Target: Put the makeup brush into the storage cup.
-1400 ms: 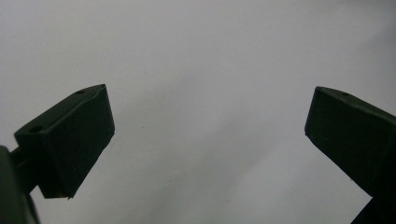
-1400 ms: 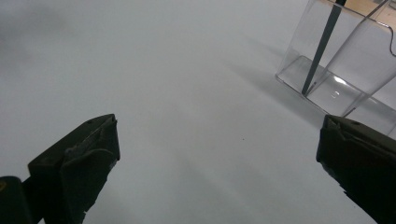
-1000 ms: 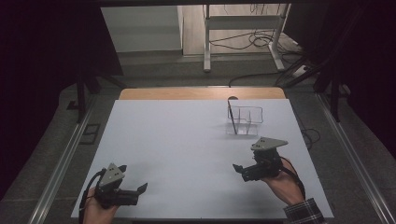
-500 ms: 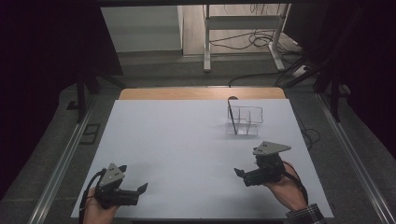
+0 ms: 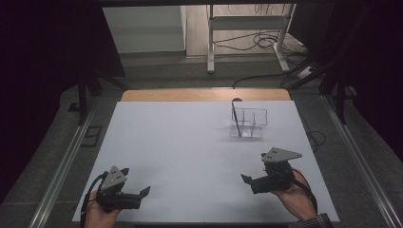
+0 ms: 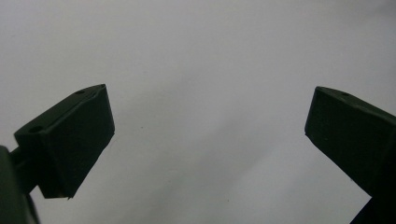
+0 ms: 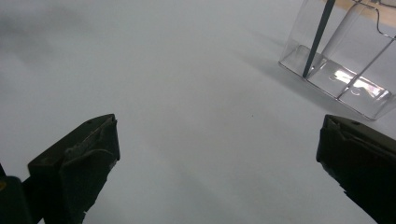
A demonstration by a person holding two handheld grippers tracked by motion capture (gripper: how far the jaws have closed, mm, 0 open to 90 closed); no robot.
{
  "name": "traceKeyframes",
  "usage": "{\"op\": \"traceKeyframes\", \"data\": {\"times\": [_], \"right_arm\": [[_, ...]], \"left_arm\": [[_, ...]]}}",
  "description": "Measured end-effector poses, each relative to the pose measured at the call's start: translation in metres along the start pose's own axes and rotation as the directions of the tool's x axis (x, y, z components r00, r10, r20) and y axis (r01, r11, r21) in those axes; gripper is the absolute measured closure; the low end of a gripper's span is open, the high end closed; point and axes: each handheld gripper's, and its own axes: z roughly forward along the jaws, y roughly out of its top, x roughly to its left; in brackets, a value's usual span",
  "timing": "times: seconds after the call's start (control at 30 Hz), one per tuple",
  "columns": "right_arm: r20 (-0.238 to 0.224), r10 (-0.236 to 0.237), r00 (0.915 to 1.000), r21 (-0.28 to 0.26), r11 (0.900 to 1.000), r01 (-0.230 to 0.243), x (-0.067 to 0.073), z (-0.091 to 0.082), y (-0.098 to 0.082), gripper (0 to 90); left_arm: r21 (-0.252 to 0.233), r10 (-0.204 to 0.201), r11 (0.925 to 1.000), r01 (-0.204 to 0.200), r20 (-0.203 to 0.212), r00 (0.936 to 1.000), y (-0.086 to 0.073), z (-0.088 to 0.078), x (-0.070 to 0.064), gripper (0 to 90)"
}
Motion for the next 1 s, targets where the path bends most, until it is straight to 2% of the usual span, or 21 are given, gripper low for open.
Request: {"op": "traceKeyframes", "data": {"times": [1.0], "right_arm": [[0.014, 0.043, 0.9990, -0.011, 0.999, -0.043, 0.001, -0.019, -0.024, 0.0]], "left_arm": [[-0.012, -0.010, 0.9999, 0.010, 0.005, 0.9999, 0.000, 0.000, 0.001, 1.5]]}}
